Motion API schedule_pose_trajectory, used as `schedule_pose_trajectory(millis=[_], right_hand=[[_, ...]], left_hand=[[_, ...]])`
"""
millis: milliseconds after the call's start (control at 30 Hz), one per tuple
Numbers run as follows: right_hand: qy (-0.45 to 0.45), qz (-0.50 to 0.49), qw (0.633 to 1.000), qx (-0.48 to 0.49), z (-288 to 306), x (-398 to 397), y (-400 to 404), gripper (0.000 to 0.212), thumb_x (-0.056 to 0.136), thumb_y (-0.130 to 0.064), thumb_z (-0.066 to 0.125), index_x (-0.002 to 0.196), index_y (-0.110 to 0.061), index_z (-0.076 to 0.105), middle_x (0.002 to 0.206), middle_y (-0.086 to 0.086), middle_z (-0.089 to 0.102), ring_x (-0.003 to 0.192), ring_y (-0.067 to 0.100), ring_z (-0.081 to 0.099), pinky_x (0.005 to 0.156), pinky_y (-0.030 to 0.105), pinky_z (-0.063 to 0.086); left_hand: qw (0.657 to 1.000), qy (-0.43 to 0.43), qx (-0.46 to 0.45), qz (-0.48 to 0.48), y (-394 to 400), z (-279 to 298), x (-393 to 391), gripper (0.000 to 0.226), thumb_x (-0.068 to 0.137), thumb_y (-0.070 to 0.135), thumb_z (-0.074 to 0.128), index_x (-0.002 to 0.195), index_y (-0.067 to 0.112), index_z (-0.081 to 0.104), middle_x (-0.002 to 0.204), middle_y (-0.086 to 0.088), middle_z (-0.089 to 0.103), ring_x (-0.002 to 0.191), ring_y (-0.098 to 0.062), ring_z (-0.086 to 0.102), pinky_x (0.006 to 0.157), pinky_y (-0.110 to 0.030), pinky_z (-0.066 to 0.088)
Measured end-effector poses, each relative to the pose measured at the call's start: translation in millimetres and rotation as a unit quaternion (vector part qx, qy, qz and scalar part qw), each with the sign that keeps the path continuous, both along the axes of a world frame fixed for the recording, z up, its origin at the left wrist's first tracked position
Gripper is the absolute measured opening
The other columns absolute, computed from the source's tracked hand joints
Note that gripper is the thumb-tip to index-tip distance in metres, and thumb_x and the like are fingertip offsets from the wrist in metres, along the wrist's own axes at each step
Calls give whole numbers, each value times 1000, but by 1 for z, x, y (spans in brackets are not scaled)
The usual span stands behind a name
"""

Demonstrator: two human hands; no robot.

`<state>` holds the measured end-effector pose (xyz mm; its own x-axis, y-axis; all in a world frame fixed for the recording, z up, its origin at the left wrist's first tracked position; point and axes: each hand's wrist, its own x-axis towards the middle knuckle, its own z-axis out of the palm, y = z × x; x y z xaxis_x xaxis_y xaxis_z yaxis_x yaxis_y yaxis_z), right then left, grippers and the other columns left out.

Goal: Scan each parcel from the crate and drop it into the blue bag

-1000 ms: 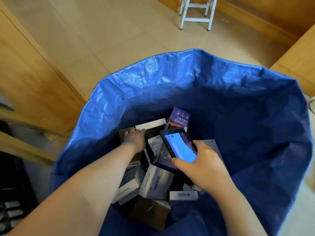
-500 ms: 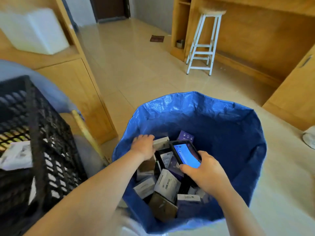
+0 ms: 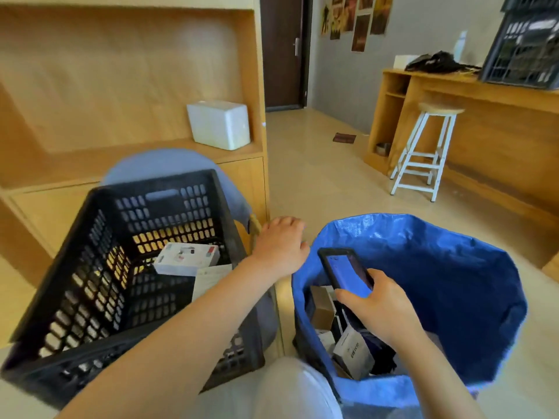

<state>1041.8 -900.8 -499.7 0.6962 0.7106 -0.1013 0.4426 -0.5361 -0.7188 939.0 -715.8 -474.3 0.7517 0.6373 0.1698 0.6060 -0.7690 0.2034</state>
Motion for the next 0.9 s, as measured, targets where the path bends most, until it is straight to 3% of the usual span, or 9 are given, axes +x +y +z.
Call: schedule_pose_trajectory(millis=[167,367,533,633,700,767,900], right_hand=[[-9,63,997,45,24,-52,40,35,72,-48,76,94,-29,58,92,-9,65,82,11,63,76,38,56],[-18,132,990,47,38,-108,96,45,70,-54,74,103,-27,57,92,-8,65,85,16,63,76,40,56],[-47,156,986,27,34,-130,127,46,73,-53,73,104,-27,52,87,-12,61,80,13,60,68,35,51],[-49,161,986,18,32,-130,133,44,76,-51,73,104,-27,50,85,-14,59,76,7,57,63,31,48],[-47,160,986,17,30,-129,134,44,75,-52,73,106,-29,50,87,-13,61,77,7,58,64,32,50],[-55,167,984,18,29,-128,134,42,75,-51,73,104,-31,51,88,-12,61,77,6,58,64,29,50],[-58,182,981,23,28,-128,133,38,75,-50,74,100,-36,48,89,-13,60,78,3,58,61,25,48]], left_hand=[[998,-18,-19,64,37,12,-83,44,93,31,50,136,23,52,138,-1,53,129,-25,45,107,-43,38],[982,27,-87,164,85,-19,-165,44,95,34,52,136,19,50,135,-2,55,124,-23,50,100,-38,43],[953,74,-191,222,126,-51,-199,52,96,31,51,145,18,42,149,-7,43,133,-28,43,104,-38,41],[931,124,-258,228,141,-68,-200,47,97,29,48,141,12,42,139,-11,50,118,-26,50,89,-31,44],[913,144,-306,228,148,-78,-195,31,97,27,48,123,10,49,117,-11,54,96,-21,52,72,-28,43],[899,147,-342,230,155,-92,-189,34,94,31,52,119,8,52,107,-6,54,93,-20,53,78,-31,46],[872,151,-398,240,167,-123,-177,60,92,37,59,144,11,41,140,-7,50,123,-25,51,103,-38,44]])
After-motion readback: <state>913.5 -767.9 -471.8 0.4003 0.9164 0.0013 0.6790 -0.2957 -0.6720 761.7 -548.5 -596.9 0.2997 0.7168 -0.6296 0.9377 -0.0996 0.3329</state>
